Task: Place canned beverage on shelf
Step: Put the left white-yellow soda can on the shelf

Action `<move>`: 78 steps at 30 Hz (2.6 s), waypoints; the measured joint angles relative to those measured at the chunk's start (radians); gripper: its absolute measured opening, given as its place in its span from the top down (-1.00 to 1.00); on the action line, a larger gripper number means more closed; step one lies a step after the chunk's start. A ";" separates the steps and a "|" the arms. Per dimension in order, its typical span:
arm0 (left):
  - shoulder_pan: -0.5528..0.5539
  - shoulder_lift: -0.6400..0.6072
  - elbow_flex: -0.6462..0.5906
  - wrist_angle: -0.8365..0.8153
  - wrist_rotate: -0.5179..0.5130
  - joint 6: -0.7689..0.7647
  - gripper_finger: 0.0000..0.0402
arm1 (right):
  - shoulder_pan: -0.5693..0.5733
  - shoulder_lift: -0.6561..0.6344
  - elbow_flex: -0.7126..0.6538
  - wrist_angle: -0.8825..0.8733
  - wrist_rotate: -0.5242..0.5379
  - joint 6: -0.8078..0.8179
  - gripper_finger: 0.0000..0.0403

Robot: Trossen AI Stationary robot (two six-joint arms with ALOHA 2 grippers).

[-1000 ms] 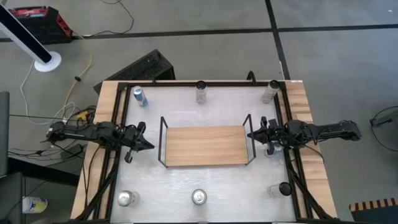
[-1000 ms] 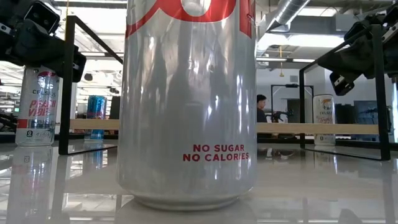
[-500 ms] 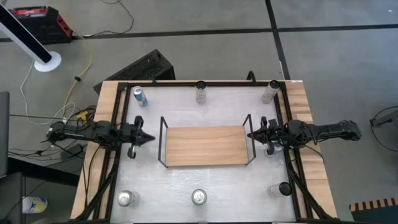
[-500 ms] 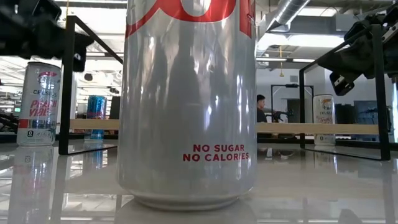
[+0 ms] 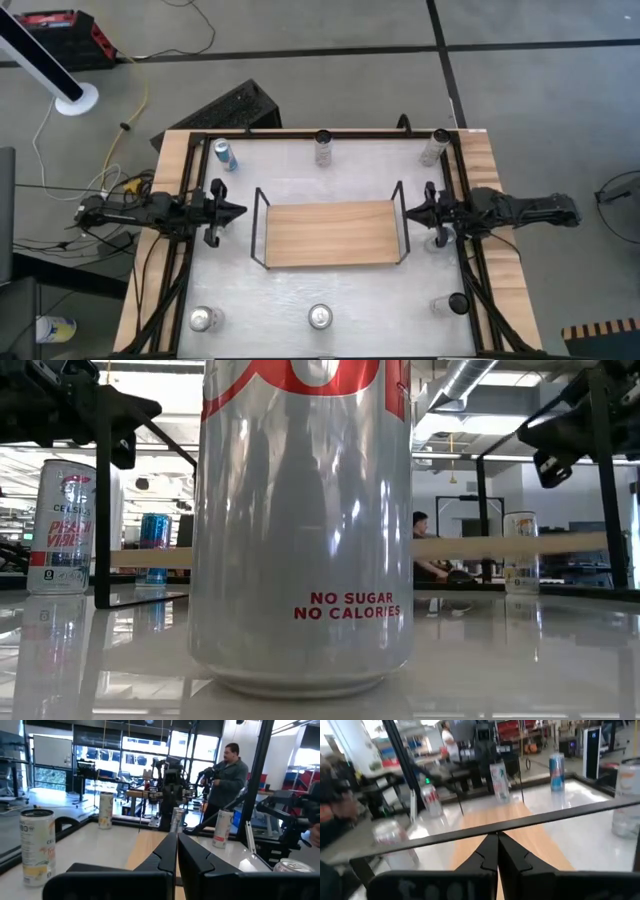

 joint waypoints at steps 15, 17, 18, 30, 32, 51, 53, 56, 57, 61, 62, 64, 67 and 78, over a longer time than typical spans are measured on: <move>0.000 0.000 0.000 -0.016 0.000 -0.043 1.00 | 0.000 0.044 0.061 -0.200 0.085 0.009 0.87; 0.000 0.000 0.000 -0.015 0.000 -0.046 1.00 | 0.000 0.061 0.062 -0.203 0.149 -0.002 0.87; 0.000 0.000 0.000 -0.014 0.000 -0.049 1.00 | 0.000 0.069 0.062 -0.214 0.183 -0.012 0.87; 0.000 0.000 0.000 -0.019 0.000 -0.105 1.00 | 0.000 0.182 0.062 -0.255 0.322 -0.070 0.88; 0.000 0.000 0.000 -0.018 0.000 -0.102 1.00 | 0.000 0.216 0.067 -0.274 0.377 -0.067 0.90; 0.001 0.000 0.001 -0.016 -0.102 -0.034 1.00 | -0.228 0.444 0.225 -0.364 0.569 -0.073 0.89; 0.001 0.000 0.001 -0.017 -0.102 -0.035 1.00 | -0.266 0.448 0.255 -0.363 0.578 -0.108 0.89; 0.001 0.000 0.001 -0.017 -0.101 -0.045 1.00 | -0.317 0.448 0.315 -0.372 0.582 -0.177 0.89; 0.001 0.000 0.001 -0.017 -0.102 -0.046 1.00 | -0.332 0.448 0.337 -0.370 0.585 -0.189 0.89; 0.001 0.000 0.001 -0.019 -0.101 -0.046 1.00 | -0.385 0.448 0.456 -0.366 0.639 -0.196 0.89; 0.001 0.000 0.001 -0.018 -0.101 -0.046 1.00 | -0.399 0.448 0.493 -0.373 0.651 -0.194 0.89; 0.001 0.000 0.001 -0.019 -0.101 -0.047 1.00 | -0.431 0.457 0.571 -0.413 0.672 -0.203 0.89; 0.001 0.000 0.001 -0.018 -0.102 -0.048 1.00 | -0.481 0.492 0.688 -0.490 0.637 -0.232 0.88; 0.001 0.041 0.176 -0.199 -0.151 -0.086 1.00 | -0.447 0.708 0.954 -0.584 0.341 -0.235 0.64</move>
